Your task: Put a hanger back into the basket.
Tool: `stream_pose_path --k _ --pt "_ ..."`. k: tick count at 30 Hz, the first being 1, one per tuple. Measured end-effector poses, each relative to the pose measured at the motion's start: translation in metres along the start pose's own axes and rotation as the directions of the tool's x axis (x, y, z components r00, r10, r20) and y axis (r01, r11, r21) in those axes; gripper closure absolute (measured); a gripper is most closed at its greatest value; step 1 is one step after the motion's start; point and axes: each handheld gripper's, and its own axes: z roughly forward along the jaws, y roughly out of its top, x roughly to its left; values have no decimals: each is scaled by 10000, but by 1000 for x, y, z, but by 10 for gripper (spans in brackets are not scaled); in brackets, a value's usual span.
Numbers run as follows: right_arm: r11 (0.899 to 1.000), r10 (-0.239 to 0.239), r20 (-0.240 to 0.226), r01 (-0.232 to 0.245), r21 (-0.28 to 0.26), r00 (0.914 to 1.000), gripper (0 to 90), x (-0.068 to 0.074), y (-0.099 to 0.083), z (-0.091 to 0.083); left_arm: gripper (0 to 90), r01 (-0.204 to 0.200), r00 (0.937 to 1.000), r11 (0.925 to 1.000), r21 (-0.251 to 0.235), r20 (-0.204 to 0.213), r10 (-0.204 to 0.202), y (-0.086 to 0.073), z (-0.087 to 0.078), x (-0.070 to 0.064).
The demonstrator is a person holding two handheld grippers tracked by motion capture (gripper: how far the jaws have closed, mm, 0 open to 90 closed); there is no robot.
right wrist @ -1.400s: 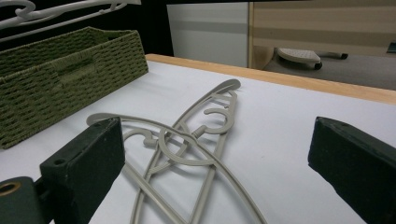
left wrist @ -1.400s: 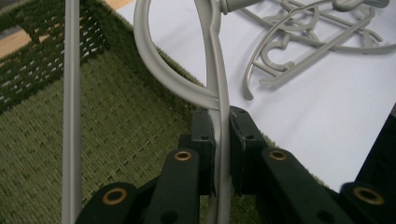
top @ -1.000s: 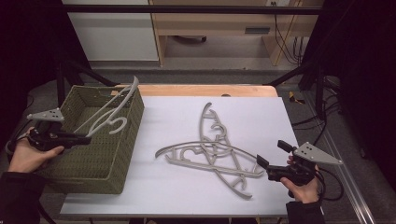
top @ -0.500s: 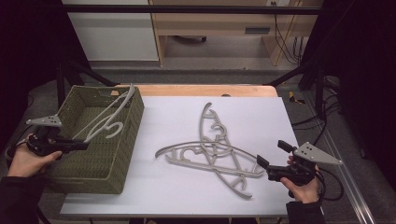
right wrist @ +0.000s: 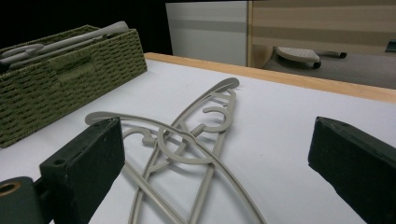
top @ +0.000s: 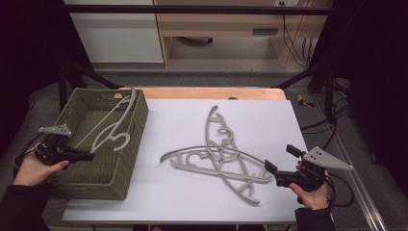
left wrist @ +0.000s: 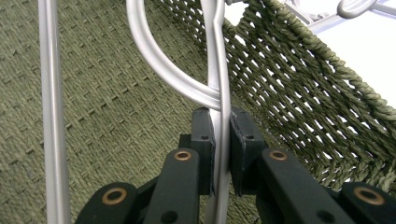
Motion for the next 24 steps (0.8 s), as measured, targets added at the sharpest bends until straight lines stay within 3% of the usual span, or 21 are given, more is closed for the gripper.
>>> stream_pose_path --k 5,13,15,18,20,21,22,24 --pt "10000 29 -8 -29 -9 10000 39 0 0 0 810 24 9998 9994 351 -180 -17 -2 6 3" --pt "10000 -19 -43 19 45 10000 39 0 0 1 812 107 9994 9994 343 -341 -95 1 15 4" --pt "10000 -23 -45 23 23 10000 40 1 0 1 811 355 9963 9985 411 -796 -321 2 18 3" --pt "10000 -61 -43 61 6 10000 40 1 0 1 807 409 9951 9967 701 -925 -343 3 19 4" --pt "10000 -70 -55 70 9 10000 40 1 0 0 800 640 9930 9953 728 -1042 -562 4 20 4" --pt "10000 -55 -44 55 -9 10000 40 1 0 0 786 723 9881 9908 1146 -1437 -555 3 22 4" --pt "10000 -50 -56 50 -6 10000 40 1 0 1 780 723 9881 9908 1146 -1437 -555 3 22 4" --pt "10000 -51 -48 51 11 10000 40 1 0 1 773 829 9820 9858 1458 -1805 -559 2 26 4"
